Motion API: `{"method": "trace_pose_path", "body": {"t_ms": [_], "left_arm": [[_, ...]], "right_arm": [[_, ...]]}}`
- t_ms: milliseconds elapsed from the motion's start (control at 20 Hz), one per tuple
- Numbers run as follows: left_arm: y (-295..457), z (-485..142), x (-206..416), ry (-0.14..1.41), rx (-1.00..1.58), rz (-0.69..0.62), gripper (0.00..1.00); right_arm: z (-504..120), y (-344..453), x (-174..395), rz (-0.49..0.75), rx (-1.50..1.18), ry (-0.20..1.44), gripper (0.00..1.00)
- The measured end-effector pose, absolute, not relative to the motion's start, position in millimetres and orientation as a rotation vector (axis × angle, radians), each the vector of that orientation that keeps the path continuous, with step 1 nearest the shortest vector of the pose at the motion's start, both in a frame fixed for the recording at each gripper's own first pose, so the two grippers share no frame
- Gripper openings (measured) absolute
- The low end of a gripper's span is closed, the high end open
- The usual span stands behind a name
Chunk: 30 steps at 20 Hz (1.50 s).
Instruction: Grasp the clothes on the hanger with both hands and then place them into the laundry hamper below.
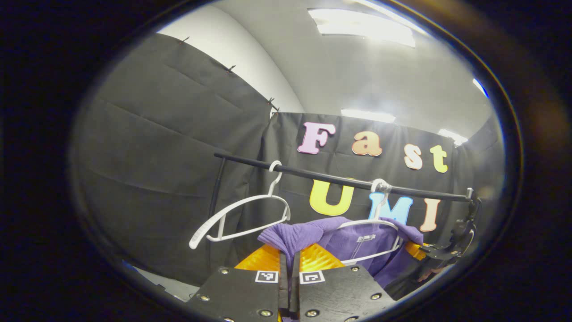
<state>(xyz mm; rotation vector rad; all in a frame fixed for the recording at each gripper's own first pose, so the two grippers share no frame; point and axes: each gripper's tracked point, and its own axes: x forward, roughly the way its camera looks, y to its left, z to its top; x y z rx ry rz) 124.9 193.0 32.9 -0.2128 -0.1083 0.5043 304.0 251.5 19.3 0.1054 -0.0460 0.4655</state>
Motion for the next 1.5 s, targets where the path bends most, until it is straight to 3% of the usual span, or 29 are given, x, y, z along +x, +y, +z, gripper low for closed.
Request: {"method": "trace_pose_path", "body": {"t_ms": [150,250,350,400,500,550,950,1350,1400,1450,1500], "left_arm": [[211.7,41.6,125.3,-0.124,-0.178,0.498,0.07],[226.6,48.8,122.3,-0.135,-0.179,0.483,0.02],[244.5,51.0,121.5,-0.134,-0.172,0.474,0.07],[251.6,50.0,123.4,-0.132,-0.179,0.466,0.02],[265.9,55.0,122.4,-0.137,-0.195,0.455,0.07],[275.8,56.7,122.9,-0.14,-0.19,0.457,0.0],[308.9,65.2,121.7,-0.142,-0.141,0.423,0.02],[313.4,17.7,127.7,-0.087,-0.229,0.368,0.02],[310.8,11.3,126.8,-0.078,-0.23,0.362,0.07],[309.5,6.0,126.2,-0.07,-0.229,0.357,0.02],[306.5,0.9,126.2,-0.064,-0.234,0.353,0.07]], "right_arm": [[31.0,250.3,309.0,0.422,0.074,-0.095,0.0],[34.2,250.0,310.7,0.406,0.047,-0.119,0.0],[39.2,253.1,312.6,0.399,0.024,-0.147,0.0],[41.6,254.0,313.0,0.395,0.008,-0.161,0.0],[38.4,259.6,308.7,0.397,0.001,-0.146,0.0],[37.2,264.1,304.4,0.4,0.005,-0.138,0.0],[36.9,272.6,291.6,0.398,-0.009,-0.128,0.0],[30.7,266.1,288.2,0.375,-0.037,-0.125,0.0],[30.4,263.6,287.5,0.372,-0.04,-0.125,0.0],[30.3,262.1,288.2,0.37,-0.045,-0.126,0.0],[29.1,260.3,289.5,0.368,-0.053,-0.126,0.0]]}}
